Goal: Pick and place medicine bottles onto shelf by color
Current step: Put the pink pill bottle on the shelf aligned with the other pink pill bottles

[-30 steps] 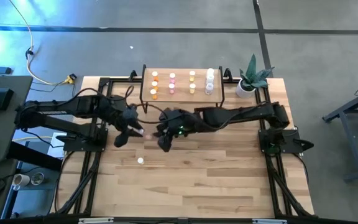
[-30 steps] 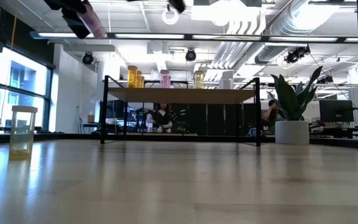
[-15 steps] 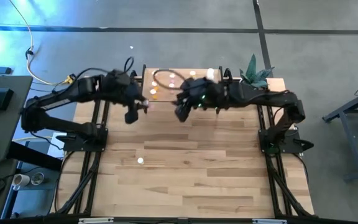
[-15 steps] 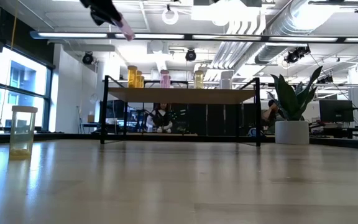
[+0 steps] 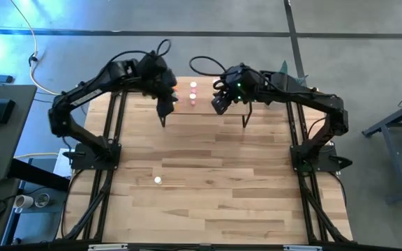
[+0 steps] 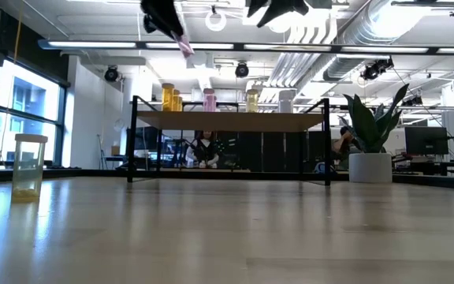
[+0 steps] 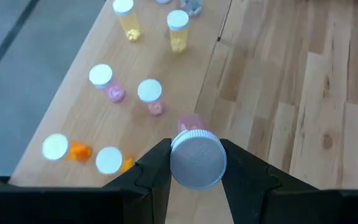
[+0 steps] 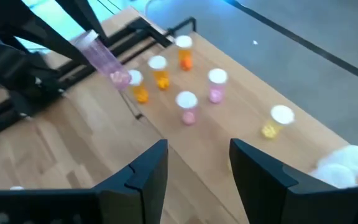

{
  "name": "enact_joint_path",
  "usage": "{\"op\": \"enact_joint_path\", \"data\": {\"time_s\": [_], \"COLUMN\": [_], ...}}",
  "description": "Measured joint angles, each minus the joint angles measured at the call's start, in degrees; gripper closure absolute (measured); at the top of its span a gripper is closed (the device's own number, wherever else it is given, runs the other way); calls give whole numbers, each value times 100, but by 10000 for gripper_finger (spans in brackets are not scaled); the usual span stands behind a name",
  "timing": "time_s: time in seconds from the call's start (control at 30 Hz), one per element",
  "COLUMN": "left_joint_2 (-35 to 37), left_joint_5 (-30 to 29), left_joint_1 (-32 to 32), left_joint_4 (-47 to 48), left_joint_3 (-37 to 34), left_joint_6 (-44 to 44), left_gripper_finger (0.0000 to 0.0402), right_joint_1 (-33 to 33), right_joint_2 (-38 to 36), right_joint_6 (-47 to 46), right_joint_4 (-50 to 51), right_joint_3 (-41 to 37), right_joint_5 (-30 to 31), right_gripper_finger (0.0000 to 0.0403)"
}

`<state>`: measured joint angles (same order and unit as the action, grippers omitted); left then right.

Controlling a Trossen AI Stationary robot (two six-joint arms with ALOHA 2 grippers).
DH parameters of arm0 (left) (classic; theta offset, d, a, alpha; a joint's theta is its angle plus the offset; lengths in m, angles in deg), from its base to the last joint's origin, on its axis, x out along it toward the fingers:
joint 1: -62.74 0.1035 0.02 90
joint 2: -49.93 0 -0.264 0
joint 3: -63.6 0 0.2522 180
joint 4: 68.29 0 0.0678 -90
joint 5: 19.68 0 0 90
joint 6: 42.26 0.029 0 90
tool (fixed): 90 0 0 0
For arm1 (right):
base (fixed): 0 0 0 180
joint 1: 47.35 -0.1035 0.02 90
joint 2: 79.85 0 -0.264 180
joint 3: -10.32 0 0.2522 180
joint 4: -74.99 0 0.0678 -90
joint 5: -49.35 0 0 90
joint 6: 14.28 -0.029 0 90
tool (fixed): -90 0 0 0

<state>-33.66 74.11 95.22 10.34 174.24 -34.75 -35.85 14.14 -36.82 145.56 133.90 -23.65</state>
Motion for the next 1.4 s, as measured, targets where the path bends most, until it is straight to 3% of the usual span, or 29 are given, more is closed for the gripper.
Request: {"op": "enact_joint_path", "data": {"time_s": [0.17,0.63,0.93,1.4], "left_joint_2": [-491,-1487,-1776,-1879], "left_joint_5": [24,63,-356,-321], "left_joint_1": [-44,-189,-189,-171], "left_joint_4": [38,33,-51,-222], "left_joint_3": [305,308,308,308], "left_joint_6": [-45,19,198,332], "left_gripper_finger": [288,288,288,288], "right_joint_1": [196,660,891,917], "right_joint_2": [-2,-2,0,0], "right_joint_6": [194,658,783,864], "right_joint_4": [87,149,207,209], "right_joint_3": [0,0,0,0], "right_joint_5": [-15,-145,-370,-370], "right_gripper_finger": [240,240,240,240]}}
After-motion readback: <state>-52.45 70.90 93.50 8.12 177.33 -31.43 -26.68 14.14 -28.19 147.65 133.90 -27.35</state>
